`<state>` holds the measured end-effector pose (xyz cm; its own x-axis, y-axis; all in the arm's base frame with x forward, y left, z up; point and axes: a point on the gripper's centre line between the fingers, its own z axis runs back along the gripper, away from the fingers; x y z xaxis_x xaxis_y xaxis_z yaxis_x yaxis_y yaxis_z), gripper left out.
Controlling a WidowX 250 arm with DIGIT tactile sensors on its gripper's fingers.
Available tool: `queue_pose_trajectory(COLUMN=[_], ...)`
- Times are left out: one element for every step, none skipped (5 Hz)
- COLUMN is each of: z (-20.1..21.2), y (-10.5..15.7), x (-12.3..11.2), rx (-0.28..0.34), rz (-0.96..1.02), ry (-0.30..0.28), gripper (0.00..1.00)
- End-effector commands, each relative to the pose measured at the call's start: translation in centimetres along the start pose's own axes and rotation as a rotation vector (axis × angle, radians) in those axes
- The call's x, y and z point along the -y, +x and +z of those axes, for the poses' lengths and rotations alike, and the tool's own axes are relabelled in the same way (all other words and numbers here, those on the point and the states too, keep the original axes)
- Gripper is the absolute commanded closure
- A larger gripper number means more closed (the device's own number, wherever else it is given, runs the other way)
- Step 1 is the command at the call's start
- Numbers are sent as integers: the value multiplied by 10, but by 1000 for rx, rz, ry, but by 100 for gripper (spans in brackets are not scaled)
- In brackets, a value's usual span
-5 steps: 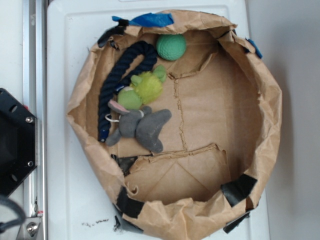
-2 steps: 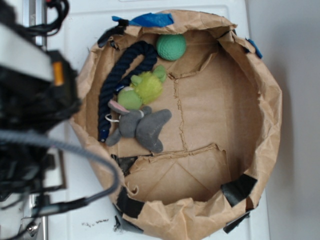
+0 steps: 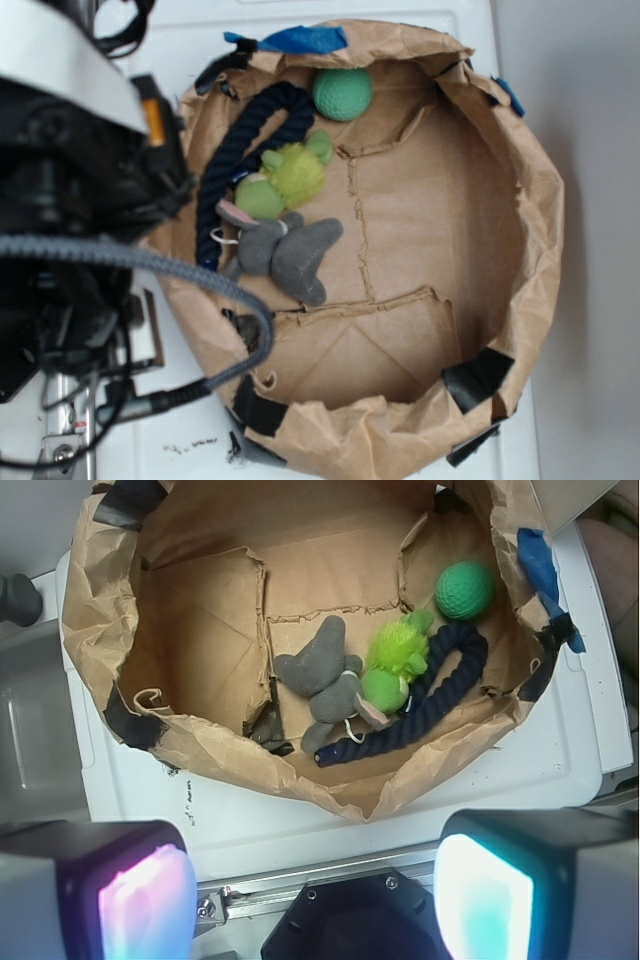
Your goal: Grab the gray animal.
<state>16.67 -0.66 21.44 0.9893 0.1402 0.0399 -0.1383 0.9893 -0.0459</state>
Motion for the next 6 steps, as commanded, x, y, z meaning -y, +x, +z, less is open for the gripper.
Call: queue_pose_trajectory(z=[-3, -15, -31, -60, -85, -106], y=[48, 80, 102, 90, 87, 83], x=[1, 8, 9, 5, -8, -20], rx=[-58, -55, -54, -66, -73, -83], rz=[-162, -260, -374, -580, -624, -657], ry=[6, 1, -27, -48, -61, -75], gripper=[0, 0, 0, 0, 0, 0])
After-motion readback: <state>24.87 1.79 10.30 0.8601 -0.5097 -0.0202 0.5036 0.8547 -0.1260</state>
